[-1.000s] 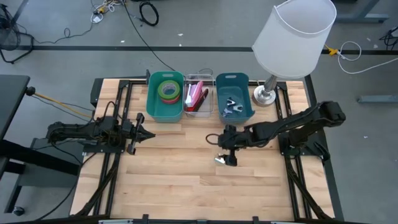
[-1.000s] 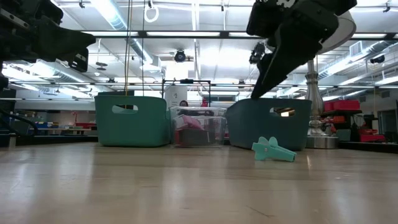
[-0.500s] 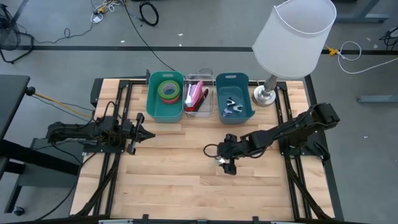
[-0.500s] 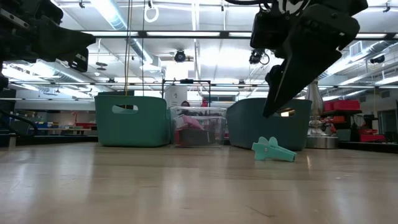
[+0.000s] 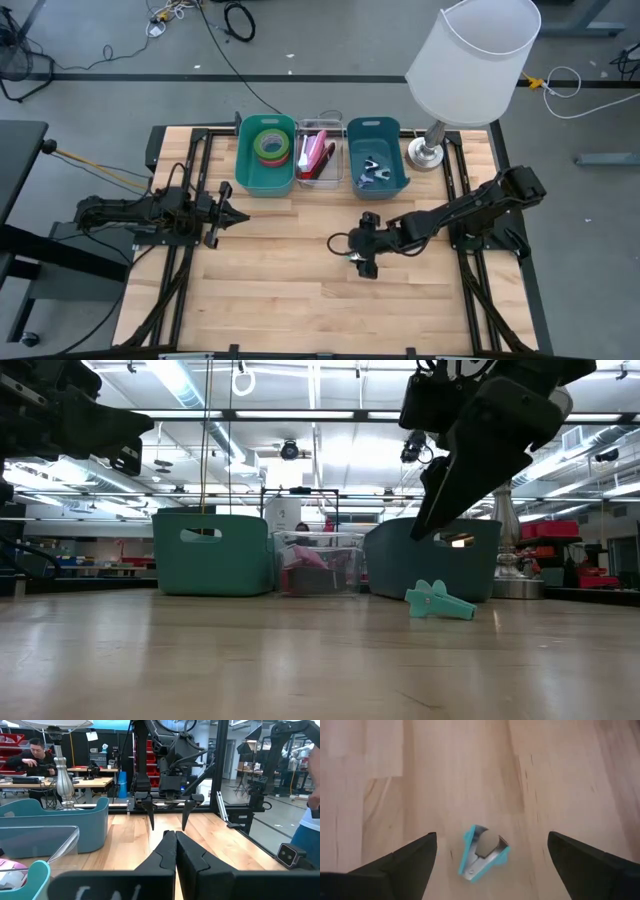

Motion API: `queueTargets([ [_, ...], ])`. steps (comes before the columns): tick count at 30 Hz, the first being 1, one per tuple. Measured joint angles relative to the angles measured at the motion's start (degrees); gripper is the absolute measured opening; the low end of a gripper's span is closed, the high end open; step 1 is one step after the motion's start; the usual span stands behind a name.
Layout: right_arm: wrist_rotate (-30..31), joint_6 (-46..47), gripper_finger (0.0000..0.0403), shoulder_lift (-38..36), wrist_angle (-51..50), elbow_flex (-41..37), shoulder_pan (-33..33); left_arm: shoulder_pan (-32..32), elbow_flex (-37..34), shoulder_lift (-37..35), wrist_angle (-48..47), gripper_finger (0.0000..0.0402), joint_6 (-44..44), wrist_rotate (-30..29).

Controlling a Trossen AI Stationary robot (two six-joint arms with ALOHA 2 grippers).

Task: Pick and place Stapler, Stapler remover, tape
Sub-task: Put the light green staple remover into the blue bin

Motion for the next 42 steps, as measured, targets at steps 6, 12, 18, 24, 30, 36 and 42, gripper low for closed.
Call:
queueTargets([
  [6, -0.54, -5.03, 0.0379, 0.73, 4.50, 0.00, 0.15, -0.02, -0.01, 0.00, 0.00, 0.0003, 0.01, 0.01],
  [12, -1.53, -7.46, 0.0379, 1.33, 7.39, 0.00, 0.36, 0.00, -0.01, 0.00, 0.00, 0.0003, 0.02, 0.00],
  [18, -1.52, -7.65, 0.0379, 1.33, 8.10, 0.00, 0.33, 0.00, -0.02, 0.00, 0.00, 0.0003, 0.00, 0.00],
  [24, -1.50, -9.54, 0.0379, 1.33, 8.64, 0.00, 0.26, -0.02, -0.01, 0.00, 0.00, 0.0003, 0.00, 0.00],
  [30, -1.49, -13.10, 0.0379, 0.53, 9.17, 0.00, 0.26, -0.02, -0.02, 0.00, 0.00, 0.0003, 0.02, 0.02],
  [36, -1.03, -14.01, 0.0379, -2.64, 11.27, 0.00, 0.04, -0.01, -0.01, 0.00, 0.00, 0.0003, 0.01, 0.01],
  [42, -1.18, -13.98, 0.0379, -8.36, 12.26, 0.00, 0.00, -0.01, -0.01, 0.00, 0.00, 0.0003, 0.01, 0.00],
])
